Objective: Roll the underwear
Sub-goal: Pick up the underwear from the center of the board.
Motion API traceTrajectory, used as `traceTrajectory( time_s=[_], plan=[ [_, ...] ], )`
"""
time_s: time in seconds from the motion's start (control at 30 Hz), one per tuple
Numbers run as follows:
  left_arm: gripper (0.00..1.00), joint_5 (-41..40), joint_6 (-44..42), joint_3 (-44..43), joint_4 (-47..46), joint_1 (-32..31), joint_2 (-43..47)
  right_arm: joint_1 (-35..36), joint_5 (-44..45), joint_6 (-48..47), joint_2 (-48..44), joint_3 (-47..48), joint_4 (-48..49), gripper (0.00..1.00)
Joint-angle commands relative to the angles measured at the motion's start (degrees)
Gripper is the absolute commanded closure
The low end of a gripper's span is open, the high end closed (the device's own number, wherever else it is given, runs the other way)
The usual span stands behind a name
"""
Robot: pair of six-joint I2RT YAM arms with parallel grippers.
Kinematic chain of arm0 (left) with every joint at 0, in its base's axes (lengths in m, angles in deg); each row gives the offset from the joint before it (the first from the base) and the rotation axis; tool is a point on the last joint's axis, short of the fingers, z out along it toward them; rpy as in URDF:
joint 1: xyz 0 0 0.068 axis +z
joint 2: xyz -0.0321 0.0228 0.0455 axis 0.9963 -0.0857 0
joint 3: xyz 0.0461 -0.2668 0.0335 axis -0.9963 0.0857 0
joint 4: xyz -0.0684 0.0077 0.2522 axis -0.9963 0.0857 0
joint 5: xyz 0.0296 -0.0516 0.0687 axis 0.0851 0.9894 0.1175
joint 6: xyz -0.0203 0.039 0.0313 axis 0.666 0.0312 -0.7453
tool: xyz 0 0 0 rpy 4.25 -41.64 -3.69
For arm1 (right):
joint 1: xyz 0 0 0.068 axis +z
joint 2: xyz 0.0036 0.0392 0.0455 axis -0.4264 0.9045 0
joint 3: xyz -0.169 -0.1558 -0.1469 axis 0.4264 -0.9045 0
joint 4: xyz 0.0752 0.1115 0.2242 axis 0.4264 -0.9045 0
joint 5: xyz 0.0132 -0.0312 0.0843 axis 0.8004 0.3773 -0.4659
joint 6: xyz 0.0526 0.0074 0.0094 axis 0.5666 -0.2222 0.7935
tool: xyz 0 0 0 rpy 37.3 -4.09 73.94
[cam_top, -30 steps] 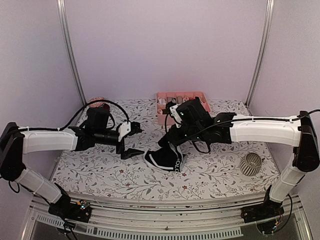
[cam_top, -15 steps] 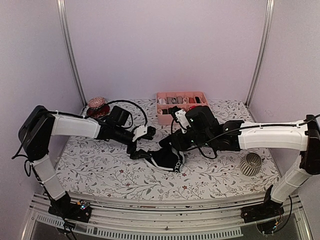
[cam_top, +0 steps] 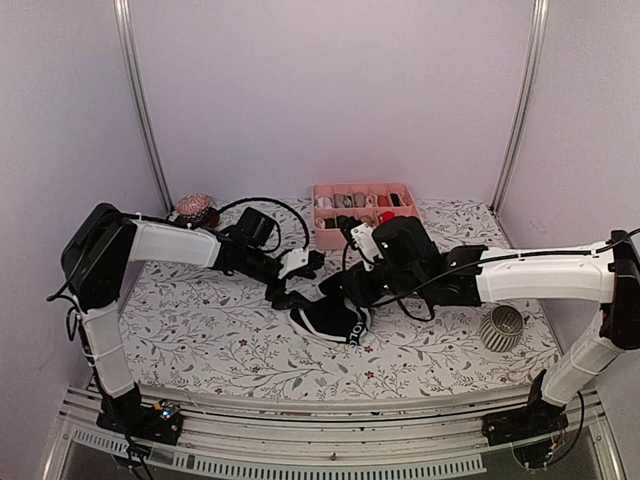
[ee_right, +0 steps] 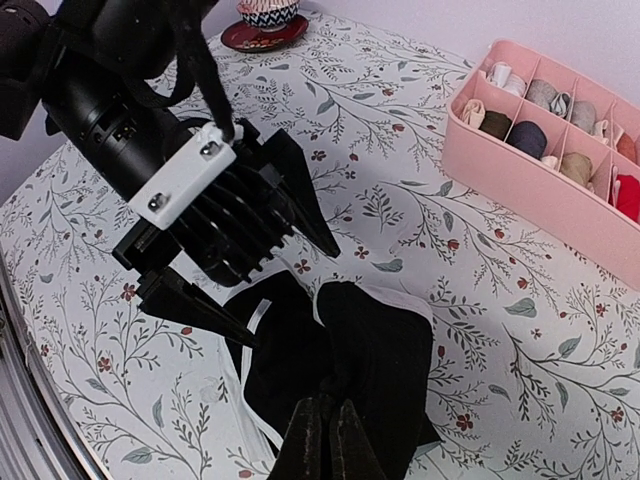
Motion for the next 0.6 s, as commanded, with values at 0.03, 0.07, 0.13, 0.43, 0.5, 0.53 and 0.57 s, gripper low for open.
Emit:
traceTrajectory(
  time_s=[0.03,0.07,0.13,0.43,0.5,0.53,0.57],
  plan=[
    [0.2,1.08,-2.37,-3.0,2.43,-0.95,-2.58,0.08,-0.7,0.08,-2.73,-1.58,1.94,0.98],
    [0.22,0.99,-2.25,-3.35,2.41,-1.05,-4.18,0.09,-0.78,0.13,-2.77,-1.73,2.01,0.98],
    [0.28,0.75,-1.77,-4.45,2.6,-1.18,-5.44,0.05,-0.77,0.15,-2.7,-2.04,2.18,0.98],
    [0.38,-0.09,-1.45,-5.35,1.46,-2.04,-6.45,0.06,-1.05,0.85,-2.63,-3.71,3.85,0.98],
    [0.38,-0.32,-1.41,-4.58,0.26,-1.98,-5.95,0.05,-1.1,0.81,-2.38,-3.65,3.64,0.98],
    [0.37,-0.68,-1.15,-4.14,-0.73,-1.96,-5.69,0.06,-1.33,0.83,-2.35,-3.64,3.6,0.98],
    [0.37,-1.08,-0.79,-3.77,-1.56,-1.94,-5.38,0.05,-1.49,0.95,-2.31,-3.59,3.68,0.98]
  ],
)
